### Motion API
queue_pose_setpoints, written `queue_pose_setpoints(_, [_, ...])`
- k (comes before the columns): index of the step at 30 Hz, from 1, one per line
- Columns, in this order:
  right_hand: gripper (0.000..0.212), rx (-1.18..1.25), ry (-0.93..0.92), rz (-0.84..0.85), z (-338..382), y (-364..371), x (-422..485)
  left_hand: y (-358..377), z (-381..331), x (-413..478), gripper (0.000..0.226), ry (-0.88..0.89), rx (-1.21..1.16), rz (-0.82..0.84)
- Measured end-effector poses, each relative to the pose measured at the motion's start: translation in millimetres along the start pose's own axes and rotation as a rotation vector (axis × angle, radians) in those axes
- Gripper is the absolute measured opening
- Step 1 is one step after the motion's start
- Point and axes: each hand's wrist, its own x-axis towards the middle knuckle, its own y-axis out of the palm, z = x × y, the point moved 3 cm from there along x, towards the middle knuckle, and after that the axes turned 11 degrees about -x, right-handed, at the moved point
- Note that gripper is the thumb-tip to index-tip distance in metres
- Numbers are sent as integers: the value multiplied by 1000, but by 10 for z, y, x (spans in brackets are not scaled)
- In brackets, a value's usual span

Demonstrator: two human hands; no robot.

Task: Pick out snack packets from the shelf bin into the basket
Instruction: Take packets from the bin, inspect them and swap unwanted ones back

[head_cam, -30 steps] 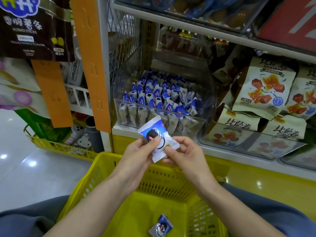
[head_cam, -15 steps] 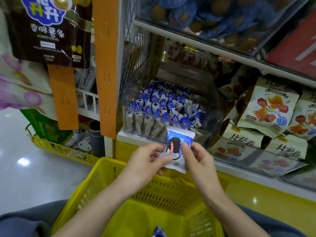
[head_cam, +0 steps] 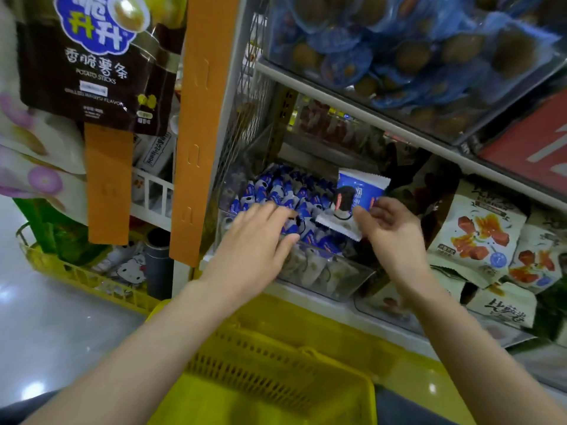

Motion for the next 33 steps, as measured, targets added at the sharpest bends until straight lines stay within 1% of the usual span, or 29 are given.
queue_pose_setpoints(3, [27,-294,-27,37,-2,160,362,42,135,124,37,32,219,101])
queue_pose_setpoints(5, [32,-455,-65,83,4,266,476,73,170,134,42,69,315,130])
queue_pose_setpoints(8, [35,-656,-33,197,6,352,588,86,198,118,43,89,331,122])
queue_pose_setpoints(11, [19,-821,73,368,-20,408,665,86,208,103,40,129,312,77])
queue_pose_setpoints(13, [15,-882,105,446,-34,470,684,92,220,94,40,129,301,61])
queue_pose_setpoints(16, [21,-887,115,505,-75,585,717,99,201,95,42,145,295,41])
queue_pose_setpoints(20, [24,-701,140,488,-106,741,746,98,212,83,52,164,295,23])
queue_pose_setpoints(24, [26,-652,109,526,-124,782,751,78,213,92,53,202,310,37])
queue_pose_setpoints(26, [28,-699,64,565,-135,810,711,61,243,86,49,263,344,62])
queue_pose_setpoints(29, [39,-823,-30,642,-150,813,626,-60,348,93,34,318,335,56])
queue_pose_setpoints(31, [43,-823,-70,694,-148,740,602,-127,405,101,30,326,345,25])
queue_pose_setpoints(33, [43,-788,-64,661,-104,589,641,-137,440,113,26,339,339,2])
